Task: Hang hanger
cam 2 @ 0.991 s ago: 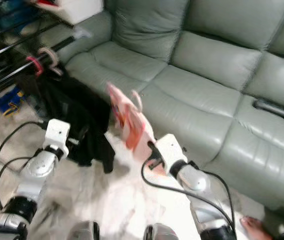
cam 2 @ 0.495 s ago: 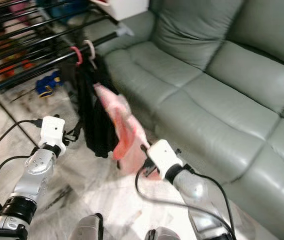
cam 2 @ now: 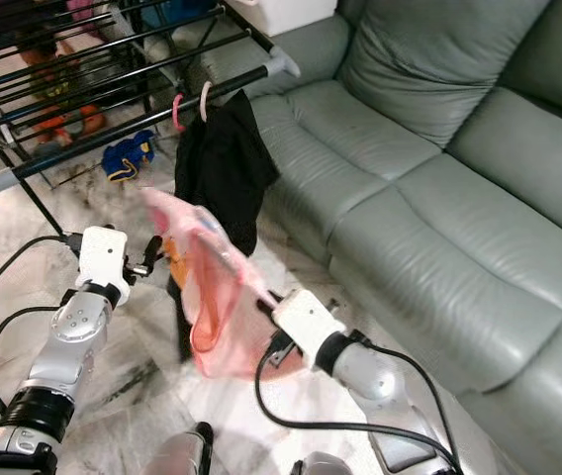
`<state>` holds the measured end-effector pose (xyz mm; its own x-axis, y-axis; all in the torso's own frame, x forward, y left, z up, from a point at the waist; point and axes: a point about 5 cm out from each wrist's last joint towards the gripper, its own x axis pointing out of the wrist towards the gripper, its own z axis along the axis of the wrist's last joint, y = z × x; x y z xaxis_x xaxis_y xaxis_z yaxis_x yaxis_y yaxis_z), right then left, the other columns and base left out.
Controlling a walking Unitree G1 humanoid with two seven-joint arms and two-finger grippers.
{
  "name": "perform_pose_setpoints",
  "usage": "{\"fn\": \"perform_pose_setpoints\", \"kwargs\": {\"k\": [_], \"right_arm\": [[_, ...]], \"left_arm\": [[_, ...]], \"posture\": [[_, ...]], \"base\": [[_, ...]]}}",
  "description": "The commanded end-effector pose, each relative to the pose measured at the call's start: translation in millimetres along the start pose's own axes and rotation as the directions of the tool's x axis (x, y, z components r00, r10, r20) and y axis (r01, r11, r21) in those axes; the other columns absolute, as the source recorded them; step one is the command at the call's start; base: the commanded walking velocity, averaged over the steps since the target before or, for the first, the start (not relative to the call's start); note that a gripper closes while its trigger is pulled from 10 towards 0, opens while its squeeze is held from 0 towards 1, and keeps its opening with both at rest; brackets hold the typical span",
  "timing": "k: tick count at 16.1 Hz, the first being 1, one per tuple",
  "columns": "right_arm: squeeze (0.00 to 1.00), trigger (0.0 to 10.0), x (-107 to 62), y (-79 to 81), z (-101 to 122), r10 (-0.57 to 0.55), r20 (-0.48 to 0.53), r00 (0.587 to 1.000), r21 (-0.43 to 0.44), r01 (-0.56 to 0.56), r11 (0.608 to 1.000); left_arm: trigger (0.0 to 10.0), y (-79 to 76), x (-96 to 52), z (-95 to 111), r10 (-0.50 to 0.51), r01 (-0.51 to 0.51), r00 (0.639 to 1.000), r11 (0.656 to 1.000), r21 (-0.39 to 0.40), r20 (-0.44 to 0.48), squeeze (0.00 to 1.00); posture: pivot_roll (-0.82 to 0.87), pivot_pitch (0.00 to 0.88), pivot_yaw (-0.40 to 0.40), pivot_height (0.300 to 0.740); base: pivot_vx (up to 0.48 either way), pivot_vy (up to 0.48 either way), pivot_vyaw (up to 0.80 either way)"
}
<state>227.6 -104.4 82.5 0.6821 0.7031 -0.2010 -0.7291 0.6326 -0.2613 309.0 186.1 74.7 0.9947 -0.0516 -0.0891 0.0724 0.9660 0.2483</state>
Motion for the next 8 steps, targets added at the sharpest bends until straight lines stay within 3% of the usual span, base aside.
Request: {"fn": "perform_pose_setpoints", "kwargs": {"k": [1, 6, 8], "right_arm": [[0.00, 10.0, 0.7, 2.5, 9.2, 0.020, 0.041, 0.999, 0.004, -0.020, 1.000], [0.00, 10.0, 5.7, -7.9, 15.0, -0.042, 0.072, 0.997, 0.189, 0.027, 0.982], [0.00, 10.0, 9.2, -10.2, 20.8, -0.122, 0.095, 0.988, 0.274, 0.092, 0.957]], "left_arm": [[10.0, 3.1, -0.1, 2.1, 0.016, -0.016, 1.000, 1.000, 0.009, 0.002, 0.00], [10.0, 4.5, -0.7, 1.5, 0.040, -0.040, 0.999, 0.999, 0.005, -0.008, 0.00], [10.0, 8.7, -0.3, 0.8, 0.091, -0.091, 0.996, 0.996, -0.007, -0.024, 0.00]], "posture": [[-0.05, 0.058, -0.020, 0.740], [-0.05, 0.060, -0.020, 0.740], [-0.05, 0.056, -0.015, 0.740]], "base": [[0.000, 0.000, 0.80], [0.000, 0.000, 0.80], [0.000, 0.000, 0.79]]}}
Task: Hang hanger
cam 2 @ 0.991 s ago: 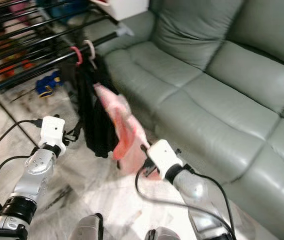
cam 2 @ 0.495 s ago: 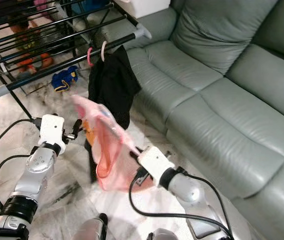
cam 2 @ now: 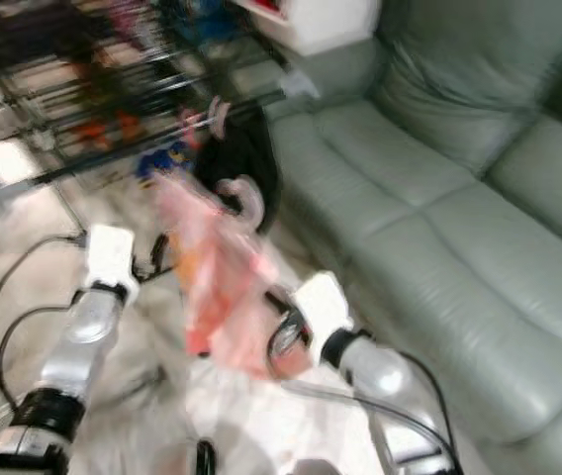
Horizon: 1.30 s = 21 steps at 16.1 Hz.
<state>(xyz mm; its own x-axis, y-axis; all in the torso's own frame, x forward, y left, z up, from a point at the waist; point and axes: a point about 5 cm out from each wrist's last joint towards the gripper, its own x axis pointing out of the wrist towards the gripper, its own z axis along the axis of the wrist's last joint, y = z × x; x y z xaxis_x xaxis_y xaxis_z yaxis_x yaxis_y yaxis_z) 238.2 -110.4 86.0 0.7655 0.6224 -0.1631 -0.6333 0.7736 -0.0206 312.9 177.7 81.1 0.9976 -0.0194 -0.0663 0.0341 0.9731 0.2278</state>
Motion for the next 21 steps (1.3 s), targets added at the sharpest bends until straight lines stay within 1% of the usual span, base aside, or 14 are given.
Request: {"fn": "perform_pose_setpoints", "kwargs": {"k": [1, 4, 5, 7, 8, 10, 12, 13, 15, 17, 18, 19, 20, 21], "right_arm": [[0.00, 10.0, 6.6, 8.3, 18.8, -0.002, 0.092, 0.996, 0.033, -0.001, 0.999], [0.00, 10.0, 7.4, 10.6, 18.8, -0.037, 0.103, 0.994, 0.090, 0.028, 0.996], [0.00, 10.0, 7.7, 10.9, 19.0, -0.037, 0.102, 0.994, 0.093, 0.028, 0.995], [0.00, 10.0, 10.5, 10.8, 15.3, -0.062, 0.070, 0.996, 0.103, 0.055, 0.993], [0.00, 10.0, 12.6, 10.6, 8.9, -0.057, 0.013, 0.998, 0.120, 0.055, 0.991], [0.00, 10.0, 12.6, 11.1, 6.9, -0.026, -0.010, 1.000, 0.103, 0.027, 0.994], [0.00, 10.0, 12.2, 7.3, 6.5, -0.054, -0.005, 0.999, 0.112, 0.054, 0.992], [0.00, 10.0, 13.5, 6.6, 7.2, -0.067, -0.003, 0.998, 0.106, 0.067, 0.992], [0.00, 10.0, 17.2, 2.0, 7.3, -0.134, -0.019, 0.991, 0.074, 0.135, 0.988], [0.00, 10.0, 19.3, 2.9, 10.0, -0.150, -0.012, 0.989, 0.147, 0.150, 0.978], [0.00, 10.0, 21.1, 5.8, 12.0, -0.138, -0.016, 0.990, 0.193, 0.138, 0.971], [0.00, 10.0, 23.9, 14.3, 14.9, -0.072, -0.012, 0.997, 0.212, 0.073, 0.975], [0.00, 10.0, 25.9, 25.1, 17.0, 0.016, -0.002, 1.000, 0.198, -0.016, 0.980], [0.00, 10.0, 26.2, 31.6, 17.7, 0.089, 0.000, 0.996, 0.199, -0.087, 0.976]], "left_arm": [[10.0, 17.4, -5.1, -8.7, 0.075, -0.074, 0.996, 0.997, 0.006, -0.047, 0.00], [10.0, 24.6, -11.1, -13.2, 0.127, -0.128, 0.989, 0.992, -0.018, -0.076, 0.00], [10.0, 24.8, -11.3, -13.8, 0.128, -0.130, 0.988, 0.991, -0.022, -0.081, 0.00], [10.0, 23.9, -12.2, -14.4, 0.113, -0.115, 0.990, 0.993, -0.024, -0.084, 0.00], [10.0, 22.4, -11.5, -14.0, 0.100, -0.102, 0.991, 0.995, -0.020, -0.092, 0.00], [10.0, 20.4, -11.0, -13.3, 0.079, -0.082, 0.992, 0.996, -0.031, -0.094, 0.00], [10.0, 19.3, -11.6, -12.9, 0.065, -0.068, 0.994, 0.997, -0.030, -0.093, 0.00], [10.0, 19.2, -11.7, -12.9, 0.064, -0.067, 0.994, 0.997, -0.029, -0.094, 0.00], [10.0, 18.2, -11.7, -13.2, 0.060, -0.063, 0.994, 0.998, -0.027, -0.096, 0.00], [10.0, 17.9, -11.7, -13.0, 0.059, -0.062, 0.993, 0.998, -0.027, -0.099, 0.00], [10.0, 18.1, -11.6, -13.2, 0.058, -0.061, 0.993, 0.998, -0.026, -0.100, 0.00], [10.0, 18.2, -11.2, -13.5, 0.055, -0.058, 0.993, 0.998, -0.023, -0.101, 0.00], [10.0, 17.6, -10.5, -13.7, 0.051, -0.054, 0.993, 0.998, -0.019, -0.104, 0.00], [10.0, 16.6, -9.8, -13.1, 0.049, -0.051, 0.994, 0.999, -0.019, -0.098, 0.00]], "posture": [[-0.04, 0.053, -0.012, 0.740], [-0.04, 0.050, -0.004, 0.740], [-0.04, 0.050, -0.004, 0.740], [-0.03, 0.051, -0.004, 0.740], [-0.03, 0.051, -0.003, 0.740], [-0.03, 0.050, -0.002, 0.740], [-0.03, 0.049, -0.001, 0.740], [-0.03, 0.049, -0.001, 0.740], [-0.03, 0.050, -0.006, 0.740], [-0.03, 0.051, -0.006, 0.740], [-0.03, 0.051, -0.006, 0.740], [-0.03, 0.051, -0.006, 0.740], [-0.03, 0.051, -0.006, 0.740], [-0.03, 0.051, -0.006, 0.740]], "base": [[0.000, 0.000, 0.79], [0.000, 0.000, 0.74], [0.000, 0.000, 0.71], [0.000, 0.000, 0.00], [0.000, 0.352, 0.00], [0.000, 0.480, 0.00], [0.000, 0.480, 0.00], [0.000, 0.480, 0.00], [0.000, 0.480, 0.00], [0.000, 0.480, 0.00], [0.000, 0.480, 0.00], [0.000, 0.480, 0.00], [0.000, 0.480, 0.00], [0.000, 0.480, 0.00]]}}
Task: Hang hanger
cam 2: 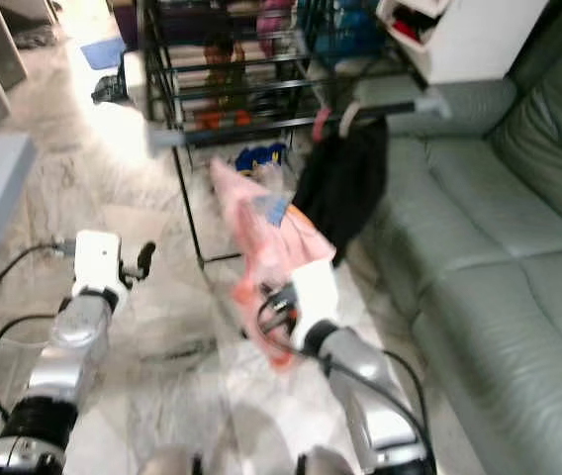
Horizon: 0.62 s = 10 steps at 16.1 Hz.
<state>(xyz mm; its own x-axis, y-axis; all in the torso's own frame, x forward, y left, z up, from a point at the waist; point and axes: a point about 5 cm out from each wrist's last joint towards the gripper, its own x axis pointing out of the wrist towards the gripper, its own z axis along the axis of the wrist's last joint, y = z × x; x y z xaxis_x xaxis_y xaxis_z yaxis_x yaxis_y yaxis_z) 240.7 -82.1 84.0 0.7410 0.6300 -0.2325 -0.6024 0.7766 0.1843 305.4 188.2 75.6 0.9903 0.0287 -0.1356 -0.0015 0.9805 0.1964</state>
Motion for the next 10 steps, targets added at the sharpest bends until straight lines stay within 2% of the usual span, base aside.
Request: {"fn": "perform_pose_setpoints", "kwargs": {"k": [1, 2, 5, 6, 7, 8, 9, 10], "right_arm": [[0.00, 10.0, 5.9, 19.7, 13.8, 0.143, 0.046, 0.989, -0.015, -0.143, 0.990], [0.00, 10.0, 6.3, 19.8, 13.1, 0.147, 0.037, 0.988, -0.016, -0.146, 0.989], [0.00, 10.0, 7.4, 6.0, 9.0, 0.035, 0.014, 0.999, -0.011, -0.035, 0.999], [0.00, 10.0, 8.2, -11.8, 6.9, -0.121, 0.008, 0.993, -0.053, 0.121, 0.991], [0.00, 10.0, 3.3, -42.4, 6.9, -0.346, 0.018, 0.938, -0.074, 0.346, 0.935], [0.00, 10.0, 1.7, -48.0, 7.4, -0.378, 0.017, 0.925, -0.072, 0.379, 0.923], [0.00, 10.0, -2.1, -60.5, 11.7, -0.452, 0.041, 0.891, -0.103, 0.454, 0.885], [0.00, 10.0, -2.0, -61.6, 12.2, -0.452, 0.039, 0.891, -0.090, 0.453, 0.887]], "left_arm": [[10.0, 5.8, -1.0, -3.3, 0.010, -0.010, 1.000, 0.999, 0.034, -0.011, 0.00], [10.0, 4.3, -1.1, -2.6, 0.004, -0.004, 1.000, 1.000, 0.024, -0.004, 0.00], [10.0, 3.2, -1.4, -0.6, -0.003, 0.003, 1.000, 1.000, 0.018, 0.005, 0.00], [10.0, 2.8, -1.6, -0.3, -0.014, 0.014, 1.000, 1.000, 0.011, 0.007, 0.00], [10.0, 0.3, -1.4, 0.9, -0.041, 0.041, 0.999, 0.999, 0.003, 0.015, 0.00], [10.0, -0.7, -1.4, 1.5, -0.049, 0.049, 0.999, 0.999, -0.002, 0.020, 0.00], [10.0, -3.7, -0.9, 4.0, -0.072, 0.072, 0.997, 0.997, -0.009, 0.033, 0.00], [10.0, -4.8, -0.8, 4.9, -0.082, 0.083, 0.996, 0.997, -0.008, 0.040, 0.00]], "posture": [[-0.03, 0.051, -0.006, 0.740], [-0.03, 0.051, -0.006, 0.740], [-0.04, 0.050, -0.005, 0.740], [-0.03, 0.053, -0.005, 0.740], [-0.04, 0.055, -0.005, 0.740], [-0.04, 0.055, -0.005, 0.740], [-0.04, 0.058, -0.003, 0.740], [-0.04, 0.058, -0.003, 0.740]], "base": [[0.000, 0.000, 0.00], [0.000, 0.000, 0.00], [0.000, 0.000, 0.00], [0.000, 0.000, 0.00], [0.000, 0.000, 0.00], [0.000, 0.000, 0.00], [0.000, 0.000, 0.00], [0.000, 0.000, 0.00]]}}
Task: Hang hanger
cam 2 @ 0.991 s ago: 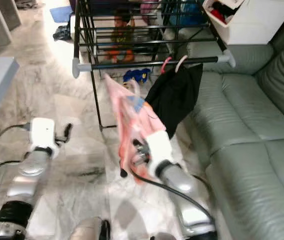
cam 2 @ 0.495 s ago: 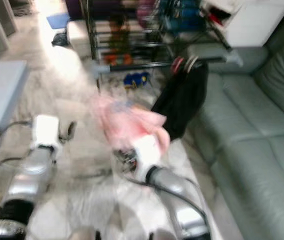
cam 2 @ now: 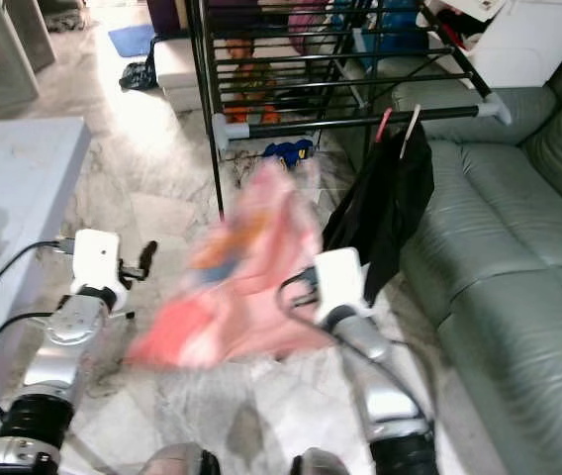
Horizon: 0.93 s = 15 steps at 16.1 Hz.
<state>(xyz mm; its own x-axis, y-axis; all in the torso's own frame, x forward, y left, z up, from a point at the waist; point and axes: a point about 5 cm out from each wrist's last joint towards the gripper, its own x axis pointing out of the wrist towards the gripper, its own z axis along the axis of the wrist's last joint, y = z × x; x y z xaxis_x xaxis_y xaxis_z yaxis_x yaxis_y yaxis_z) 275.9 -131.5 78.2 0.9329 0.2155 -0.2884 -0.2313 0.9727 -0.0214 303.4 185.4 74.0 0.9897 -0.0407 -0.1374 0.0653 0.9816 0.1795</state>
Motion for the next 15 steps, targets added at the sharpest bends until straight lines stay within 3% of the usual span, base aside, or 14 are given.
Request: {"fn": "perform_pose_setpoints", "kwargs": {"k": [1, 7, 10, 15], "right_arm": [[0.00, 10.0, 2.6, -1.7, 7.6, -0.011, 0.035, 0.999, 0.008, 0.010, 1.000], [0.00, 10.0, 8.5, 11.8, 4.6, 0.125, 0.032, 0.992, -0.094, -0.122, 0.988], [0.00, 10.0, 14.4, 5.2, 12.4, 0.144, 0.059, 0.988, -0.151, -0.134, 0.979], [0.00, 10.0, 18.9, -5.3, 19.1, 0.120, 0.092, 0.989, -0.177, -0.102, 0.979]], "left_arm": [[10.0, -2.6, 1.5, 6.8, -0.023, 0.023, 0.999, 1.000, -0.001, 0.032, 0.00], [10.0, -2.3, -0.7, 6.2, -0.040, 0.041, 0.998, 0.999, -0.014, 0.040, 0.00], [10.0, -2.8, 0.1, 6.1, -0.045, 0.046, 0.998, 0.999, -0.016, 0.039, 0.00], [10.0, -4.8, 1.6, 7.5, -0.055, 0.056, 0.998, 0.998, -0.020, 0.043, 0.00]], "posture": [[-0.04, 0.057, -0.002, 0.740], [-0.03, 0.056, -0.006, 0.740], [-0.03, 0.052, -0.007, 0.740], [-0.04, 0.057, -0.008, 0.740]], "base": [[0.000, 0.000, 0.00], [0.325, 0.096, 0.00], [0.361, 0.315, 0.00], [0.360, 0.317, 0.00]]}}
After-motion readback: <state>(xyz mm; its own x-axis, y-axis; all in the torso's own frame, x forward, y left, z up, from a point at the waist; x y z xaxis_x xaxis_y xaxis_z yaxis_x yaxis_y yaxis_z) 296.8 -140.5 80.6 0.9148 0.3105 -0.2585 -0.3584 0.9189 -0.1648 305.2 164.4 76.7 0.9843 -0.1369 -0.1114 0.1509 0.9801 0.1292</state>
